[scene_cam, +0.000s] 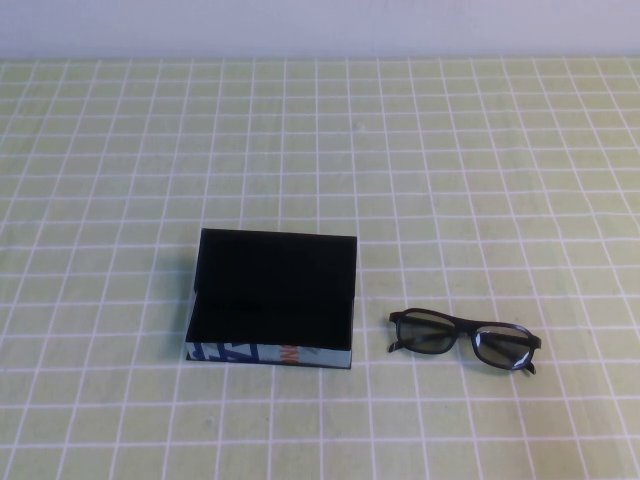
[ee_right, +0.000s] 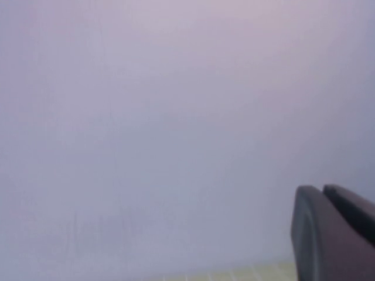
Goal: Return glasses to glasses case
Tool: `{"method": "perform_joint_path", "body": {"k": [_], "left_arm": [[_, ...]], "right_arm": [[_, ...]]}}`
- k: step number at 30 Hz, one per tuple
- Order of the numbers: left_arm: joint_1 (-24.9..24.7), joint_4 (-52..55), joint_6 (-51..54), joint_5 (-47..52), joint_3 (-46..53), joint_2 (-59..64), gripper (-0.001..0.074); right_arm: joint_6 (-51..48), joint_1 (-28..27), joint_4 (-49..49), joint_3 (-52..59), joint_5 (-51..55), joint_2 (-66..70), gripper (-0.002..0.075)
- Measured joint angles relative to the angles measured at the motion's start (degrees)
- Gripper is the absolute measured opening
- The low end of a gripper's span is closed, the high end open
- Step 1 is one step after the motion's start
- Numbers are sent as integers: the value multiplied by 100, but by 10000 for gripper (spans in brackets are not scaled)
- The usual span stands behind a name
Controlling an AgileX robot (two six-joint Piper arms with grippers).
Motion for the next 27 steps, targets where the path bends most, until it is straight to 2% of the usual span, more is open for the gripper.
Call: {"method": "perform_joint_path", "body": {"k": [3, 10, 13, 18, 21, 27], "left_arm": [[0, -19, -82, -417, 0, 0, -3], [0, -19, -155, -682, 10, 0, -3], [0, -19, -561, -1333, 10, 0, -3], [0, -19, -1446, -2800, 10, -10, -3], [0, -19, -1603, -2995, -130, -13, -3], [0, 146, -1253, -2272, -1203, -13, -3]], "right_arm": [[0, 0, 15, 0, -560, 0, -18], [0, 0, 64, 0, -1078, 0, -18], [102, 0, 64, 0, -1671, 0, -18], [966, 0, -5, -34, -2881, -4, -18], [1333, 0, -467, -465, -2695, -4, -18], [2269, 0, -1346, -1899, -1302, -4, -18]]}}
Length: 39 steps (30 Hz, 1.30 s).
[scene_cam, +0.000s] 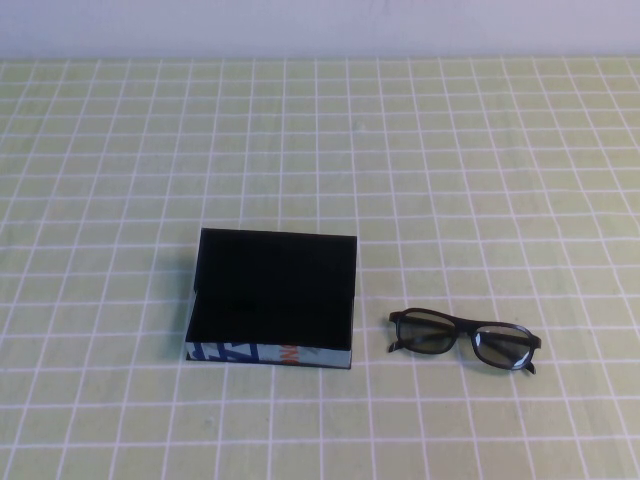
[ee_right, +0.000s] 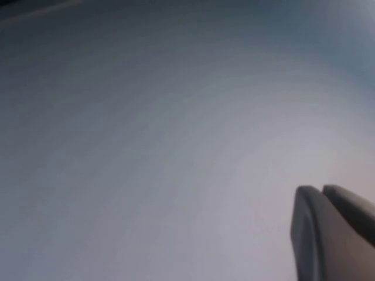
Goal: Return glasses to glasses case
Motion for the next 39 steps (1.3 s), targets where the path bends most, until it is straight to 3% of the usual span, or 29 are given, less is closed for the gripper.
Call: {"method": "perform_joint_path", "body": {"k": [8, 13, 16, 19, 23, 30, 35, 39], "left_arm": [[0, 756, 426, 1297, -1619, 819, -3], [0, 1035, 207, 3646, -2723, 1811, -3], [0, 779, 181, 4909, -3092, 2390, -3], [0, 379, 222, 5855, -3205, 2888, -3], [0, 160, 260, 6932, -3205, 3368, -3], [0, -146, 269, 7736, -3205, 3880, -3], [0, -953, 391, 7976, -3205, 4087, -3], [0, -1629, 1268, 8131, -3205, 4160, -3]], "right_arm": [[502, 51, -81, -1572, 1490, 815, -18], [540, 66, -25, -2804, 4355, 2158, -18], [299, 205, -115, -3068, 5456, 2947, -18], [-28, 340, 47, -3077, 5872, 3495, -18], [-252, 609, 1037, -3054, 6021, 3952, -18], [-2525, 1258, 2264, -3252, 6888, 5248, -18], [-3657, 1509, 2392, -4385, 8533, 6577, -18], [-4793, 1759, 2400, -5303, 9427, 7617, -18]]}}
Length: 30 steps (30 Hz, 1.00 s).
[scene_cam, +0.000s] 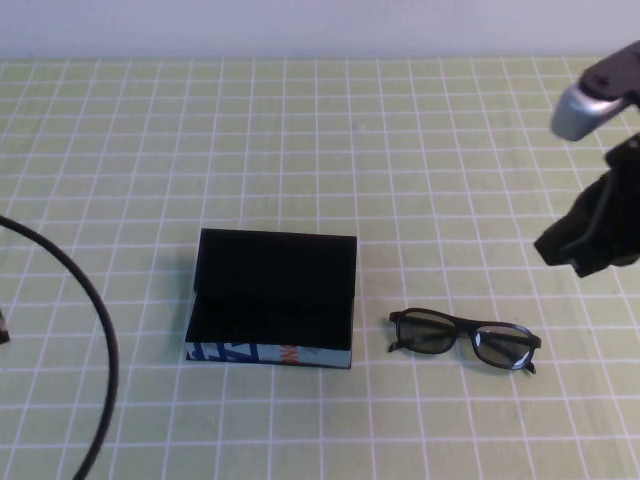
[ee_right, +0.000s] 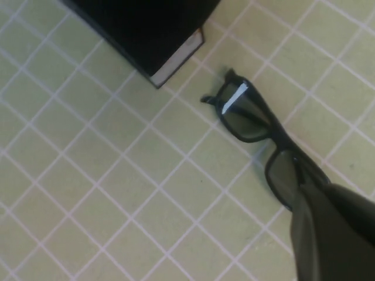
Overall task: Return glasses to glasses case
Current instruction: Pick up the glasses from the table
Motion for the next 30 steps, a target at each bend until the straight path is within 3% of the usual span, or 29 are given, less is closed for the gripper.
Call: {"method": "perform_joint_path", "body": {"k": [6, 12, 15, 30], "left_arm": [[0, -557, 971, 183, 0, 9, -3], [0, -603, 1071, 348, 0, 9, -3], [0, -603, 1080, 379, 0, 9, -3], [-218, -603, 1134, 388, 0, 9, -3]], "right_arm": [[-1089, 578, -48, -769, 449, 1287, 23], [-1206, 1056, -888, -937, 376, 2205, 238], [-1210, 1094, -1304, -939, 98, 2492, 300], [-1219, 1094, -1594, -1073, -331, 3396, 321]]}}
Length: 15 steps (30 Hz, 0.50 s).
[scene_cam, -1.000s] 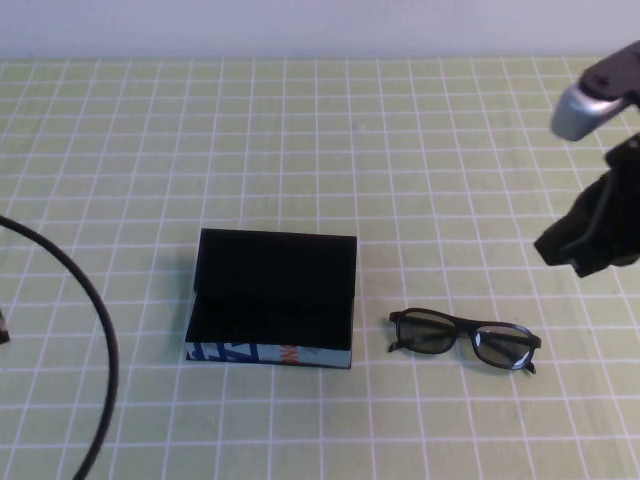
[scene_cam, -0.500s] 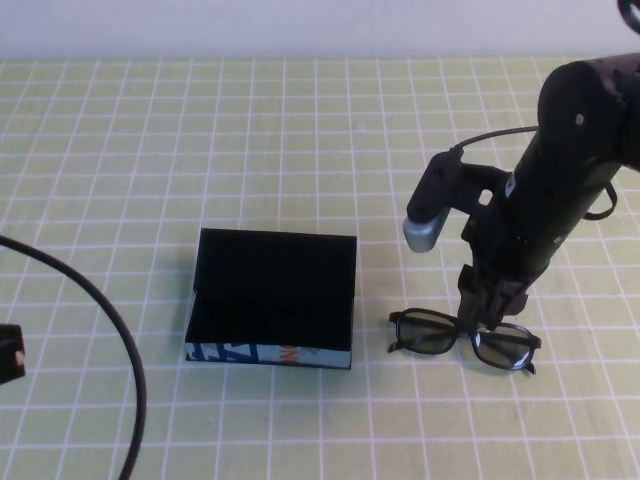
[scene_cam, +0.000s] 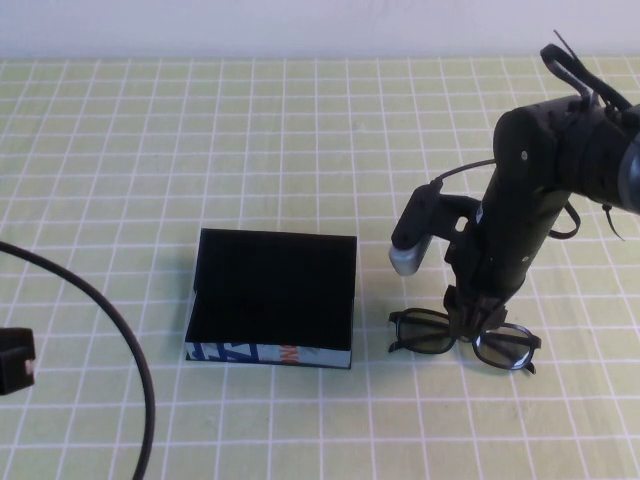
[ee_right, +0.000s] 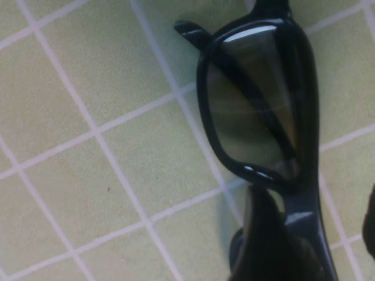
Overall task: Return glasses to glasses case
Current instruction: Pick up the glasses from the table
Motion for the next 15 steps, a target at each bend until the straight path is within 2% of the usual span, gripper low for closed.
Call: {"method": "perform_joint_path", "body": {"k": [6, 9, 11, 13, 15], "left_arm": [[0, 0, 0, 0, 0, 0, -3], [0, 0, 0, 0, 0, 0, -3], [0, 0, 0, 0, 0, 0, -3], [0, 0, 0, 0, 0, 0, -3], [0, 0, 0, 0, 0, 0, -3]], "right_arm": [[0, 0, 54, -22, -60, 241, 302], [-4, 0, 116, -120, 12, 250, 186], [-4, 0, 140, -279, 136, 250, 73], [-4, 0, 181, -492, 277, 250, 21], [-4, 0, 206, -729, 430, 250, 1]]}}
